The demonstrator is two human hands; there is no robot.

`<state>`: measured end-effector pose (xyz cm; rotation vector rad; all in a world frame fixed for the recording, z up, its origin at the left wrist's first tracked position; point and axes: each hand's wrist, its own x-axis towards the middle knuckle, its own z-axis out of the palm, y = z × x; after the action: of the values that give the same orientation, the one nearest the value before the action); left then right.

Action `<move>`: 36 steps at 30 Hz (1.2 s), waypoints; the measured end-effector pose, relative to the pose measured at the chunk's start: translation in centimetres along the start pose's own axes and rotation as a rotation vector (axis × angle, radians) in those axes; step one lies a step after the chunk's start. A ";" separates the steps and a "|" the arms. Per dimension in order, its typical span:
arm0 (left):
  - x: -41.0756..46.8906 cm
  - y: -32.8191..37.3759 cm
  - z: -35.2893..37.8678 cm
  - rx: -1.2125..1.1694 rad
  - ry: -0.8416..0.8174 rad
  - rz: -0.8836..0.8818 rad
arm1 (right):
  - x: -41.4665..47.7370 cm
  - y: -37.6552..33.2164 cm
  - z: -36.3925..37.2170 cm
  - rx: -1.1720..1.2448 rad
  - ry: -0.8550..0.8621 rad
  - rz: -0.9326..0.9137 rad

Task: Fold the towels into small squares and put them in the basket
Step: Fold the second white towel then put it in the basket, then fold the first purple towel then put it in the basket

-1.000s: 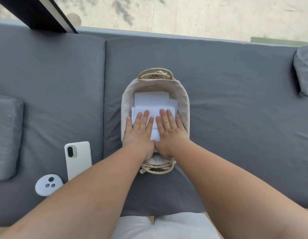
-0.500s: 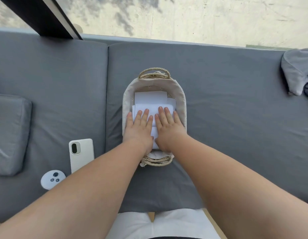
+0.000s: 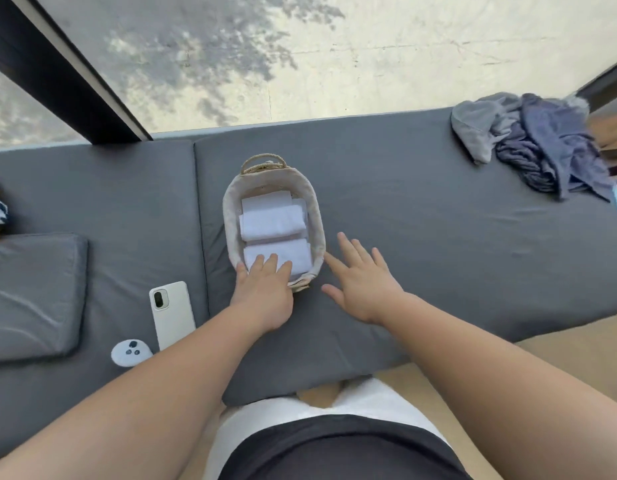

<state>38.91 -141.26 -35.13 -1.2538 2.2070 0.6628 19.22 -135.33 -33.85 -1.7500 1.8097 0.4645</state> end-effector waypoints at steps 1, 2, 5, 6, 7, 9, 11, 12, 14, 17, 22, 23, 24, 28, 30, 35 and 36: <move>-0.5 1.1 -0.5 0.003 0.015 0.001 | -1.4 1.3 0.1 0.000 0.019 0.018; -0.9 2.4 -0.9 0.009 0.034 -0.002 | -2.7 2.9 0.2 0.008 0.038 0.045; -1.2 7.3 -2.1 0.012 0.051 -0.011 | -5.9 8.4 0.8 0.118 0.064 0.151; -1.1 9.3 -2.4 0.013 0.062 -0.008 | -7.0 10.5 1.3 0.169 0.074 0.191; -0.8 11.3 -2.5 0.020 0.082 -0.008 | -8.0 12.8 2.0 0.213 0.083 0.231; -0.3 15.7 -2.4 0.061 0.130 -0.016 | -10.3 17.5 3.6 0.278 0.084 0.300; 0.2 20.8 -1.9 0.111 0.171 -0.027 | -12.7 22.6 4.8 0.323 0.079 0.348; 0.5 23.6 -1.6 0.122 0.181 -0.025 | -14.0 25.2 5.1 0.348 0.084 0.365; 1.0 29.3 -1.2 0.134 0.176 0.004 | -16.3 30.1 5.0 0.404 0.106 0.391; 1.5 37.0 -1.7 0.122 0.178 0.074 | -19.2 36.1 3.9 0.406 0.139 0.427; 3.7 43.7 -3.4 0.081 0.195 0.097 | -20.6 43.0 1.7 0.421 0.150 0.435; 4.4 44.4 -3.8 0.074 0.192 0.094 | -20.6 44.0 1.4 0.434 0.151 0.442; 5.1 45.0 -4.1 0.063 0.192 0.094 | -20.6 45.1 1.2 0.447 0.153 0.454; 8.6 47.6 -5.4 0.022 0.185 0.126 | -20.6 48.9 1.1 0.426 0.138 0.520; 10.3 49.0 -6.0 0.010 0.161 0.146 | -20.8 50.7 0.9 0.421 0.127 0.549; 14.4 53.6 -7.8 0.005 0.140 0.165 | -20.3 56.6 -0.5 0.419 0.132 0.566; 15.2 54.7 -8.2 0.004 0.143 0.171 | -20.0 57.9 -0.6 0.423 0.130 0.568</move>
<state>-17.29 -131.12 -29.95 -1.1516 2.4522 0.6507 -38.43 -115.25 -29.18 -0.9931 2.2952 0.1602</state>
